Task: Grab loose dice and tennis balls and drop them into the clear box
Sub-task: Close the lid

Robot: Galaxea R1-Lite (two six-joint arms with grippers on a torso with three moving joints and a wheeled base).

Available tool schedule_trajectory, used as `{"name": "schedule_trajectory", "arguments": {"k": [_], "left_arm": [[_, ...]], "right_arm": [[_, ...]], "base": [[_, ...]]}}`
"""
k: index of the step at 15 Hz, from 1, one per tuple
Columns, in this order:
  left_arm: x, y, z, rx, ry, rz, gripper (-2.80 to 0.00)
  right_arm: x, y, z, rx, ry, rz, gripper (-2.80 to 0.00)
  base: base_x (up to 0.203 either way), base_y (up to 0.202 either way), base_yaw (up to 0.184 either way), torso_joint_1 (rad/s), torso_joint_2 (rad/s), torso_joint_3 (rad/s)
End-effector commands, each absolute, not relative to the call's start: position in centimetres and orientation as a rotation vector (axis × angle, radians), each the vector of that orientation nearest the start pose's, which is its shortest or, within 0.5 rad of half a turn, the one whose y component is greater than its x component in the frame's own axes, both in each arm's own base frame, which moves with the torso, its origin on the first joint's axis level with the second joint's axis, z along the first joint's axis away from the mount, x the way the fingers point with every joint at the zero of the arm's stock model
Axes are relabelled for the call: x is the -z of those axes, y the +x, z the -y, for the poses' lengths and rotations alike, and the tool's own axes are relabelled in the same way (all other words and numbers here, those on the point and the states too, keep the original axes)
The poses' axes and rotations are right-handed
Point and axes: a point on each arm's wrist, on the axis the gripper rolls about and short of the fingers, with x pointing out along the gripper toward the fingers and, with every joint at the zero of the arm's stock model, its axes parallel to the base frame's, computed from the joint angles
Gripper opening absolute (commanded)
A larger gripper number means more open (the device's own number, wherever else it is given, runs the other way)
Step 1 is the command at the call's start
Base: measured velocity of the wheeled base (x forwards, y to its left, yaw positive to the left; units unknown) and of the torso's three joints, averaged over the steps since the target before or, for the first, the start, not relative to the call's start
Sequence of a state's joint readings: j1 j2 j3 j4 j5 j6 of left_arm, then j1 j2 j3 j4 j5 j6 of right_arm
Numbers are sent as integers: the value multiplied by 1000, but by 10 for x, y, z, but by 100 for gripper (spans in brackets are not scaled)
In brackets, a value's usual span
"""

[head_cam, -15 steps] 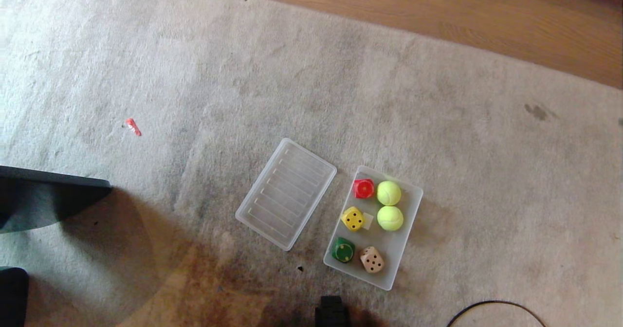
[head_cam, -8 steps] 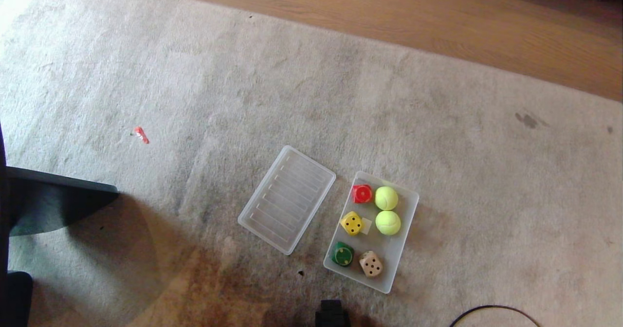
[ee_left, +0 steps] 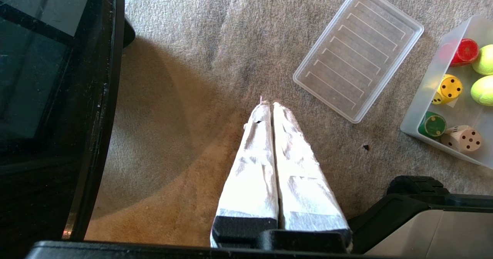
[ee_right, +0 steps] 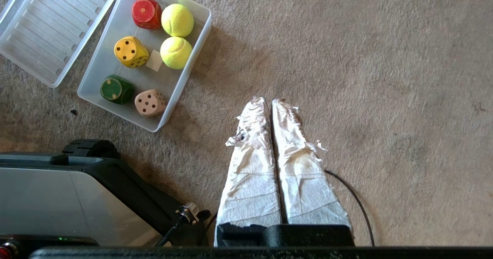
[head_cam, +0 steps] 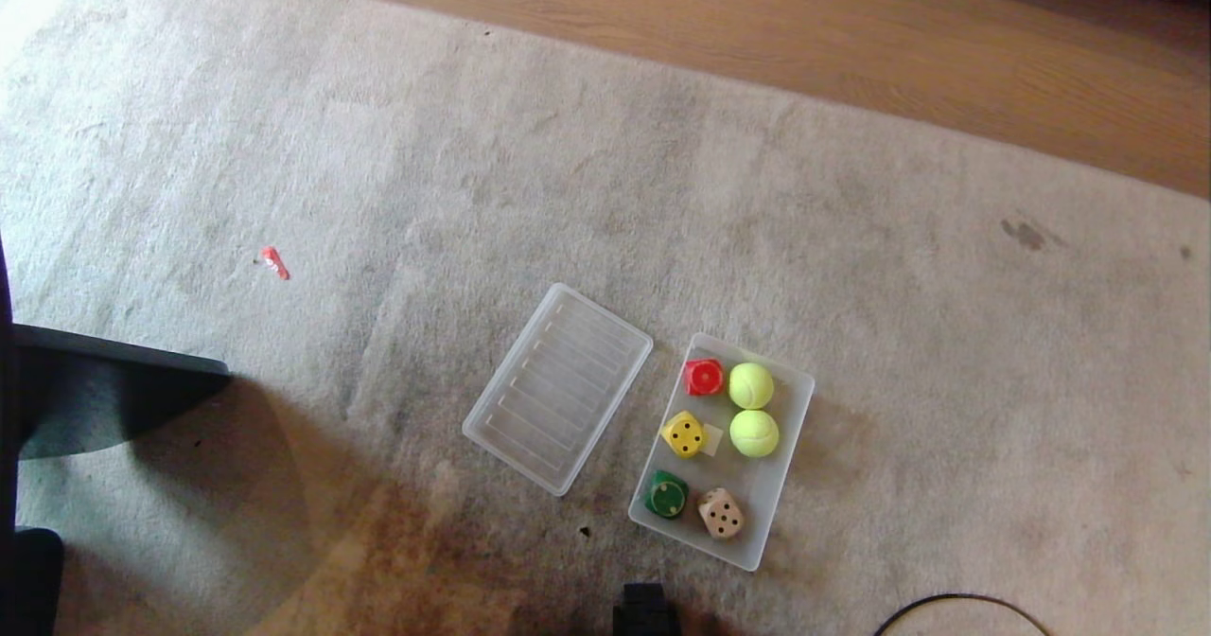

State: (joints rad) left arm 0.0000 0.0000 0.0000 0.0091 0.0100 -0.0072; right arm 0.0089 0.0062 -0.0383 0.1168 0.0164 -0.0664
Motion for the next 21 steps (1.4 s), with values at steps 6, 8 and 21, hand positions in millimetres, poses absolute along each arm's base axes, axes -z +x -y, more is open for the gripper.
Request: {"name": "schedule_trajectory", "arguments": {"k": [6,8,21], "left_arm": [[-75,-23,0,-11,-6,-11,-280],[-75,-23,0,-11,-6,-11,-280],[-75,-23,0,-11,-6,-9,-280]], "right_arm": [[-75,-26,0,-29,-69,-85,-280],[-75,-26,0,-31,-69,-85,-280],[-75,-26,0,-29,-64,-84,-280]], "base": [[0,0,0,0,0,0],[0,0,0,0,0,0],[1,-5,87,1,2,1]]}}
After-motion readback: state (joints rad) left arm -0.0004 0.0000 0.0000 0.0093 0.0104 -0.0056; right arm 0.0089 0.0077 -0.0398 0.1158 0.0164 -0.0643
